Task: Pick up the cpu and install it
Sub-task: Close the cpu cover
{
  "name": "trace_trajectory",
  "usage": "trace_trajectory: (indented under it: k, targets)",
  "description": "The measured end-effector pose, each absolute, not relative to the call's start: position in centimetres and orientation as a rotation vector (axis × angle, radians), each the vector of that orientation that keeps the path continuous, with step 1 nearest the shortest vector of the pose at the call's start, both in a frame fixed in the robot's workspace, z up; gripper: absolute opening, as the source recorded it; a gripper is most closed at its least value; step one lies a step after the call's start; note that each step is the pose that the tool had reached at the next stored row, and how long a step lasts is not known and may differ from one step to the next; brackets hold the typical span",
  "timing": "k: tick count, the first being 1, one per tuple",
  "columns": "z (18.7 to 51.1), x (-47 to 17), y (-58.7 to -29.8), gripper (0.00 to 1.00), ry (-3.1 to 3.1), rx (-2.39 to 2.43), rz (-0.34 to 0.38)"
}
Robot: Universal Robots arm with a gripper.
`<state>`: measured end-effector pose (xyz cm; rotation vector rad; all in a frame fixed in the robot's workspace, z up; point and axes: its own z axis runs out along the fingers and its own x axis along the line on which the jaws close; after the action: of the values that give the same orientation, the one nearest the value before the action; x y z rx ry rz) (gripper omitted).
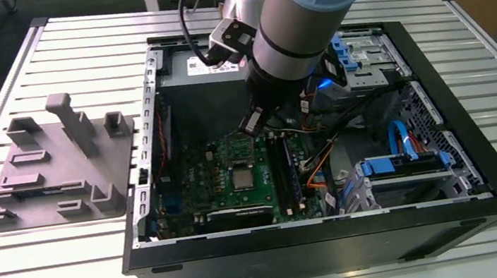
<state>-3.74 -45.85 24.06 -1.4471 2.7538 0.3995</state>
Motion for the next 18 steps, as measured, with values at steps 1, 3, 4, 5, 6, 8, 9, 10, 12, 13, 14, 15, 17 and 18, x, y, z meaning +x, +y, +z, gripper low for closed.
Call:
trace_trajectory:
  k: [1,3,4,5,6,8,9,10,12,13,14,15,17,18]
  targets:
    - [24.09,-3.74,-45.85,0.10,2.753,-1.448,0.400]
    - [24.15,-3.74,-45.85,0.10,2.753,-1.449,0.400]
    - [24.17,-3.74,-45.85,0.10,2.753,-1.449,0.400]
    - [24.19,-3.74,-45.85,0.10,2.752,-1.450,0.400]
    - [24.20,-3.74,-45.85,0.10,2.752,-1.451,0.400]
    - [24.22,-3.74,-45.88,0.10,2.751,-1.453,0.400]
    - [24.22,-3.74,-45.92,0.10,2.751,-1.455,0.399]
    - [24.21,-3.74,-45.96,0.10,2.750,-1.457,0.399]
    - [24.21,-3.74,-46.03,0.10,2.750,-1.463,0.395]
    - [24.21,-3.74,-46.07,0.10,2.751,-1.468,0.389]
    - [24.21,-3.74,-46.11,0.10,2.752,-1.472,0.384]
    - [24.21,-3.74,-46.17,0.10,2.752,-1.476,0.379]
    - [24.21,-3.74,-46.28,0.10,2.753,-1.483,0.371]
    - [24.21,-3.74,-46.34,0.10,2.754,-1.487,0.367]
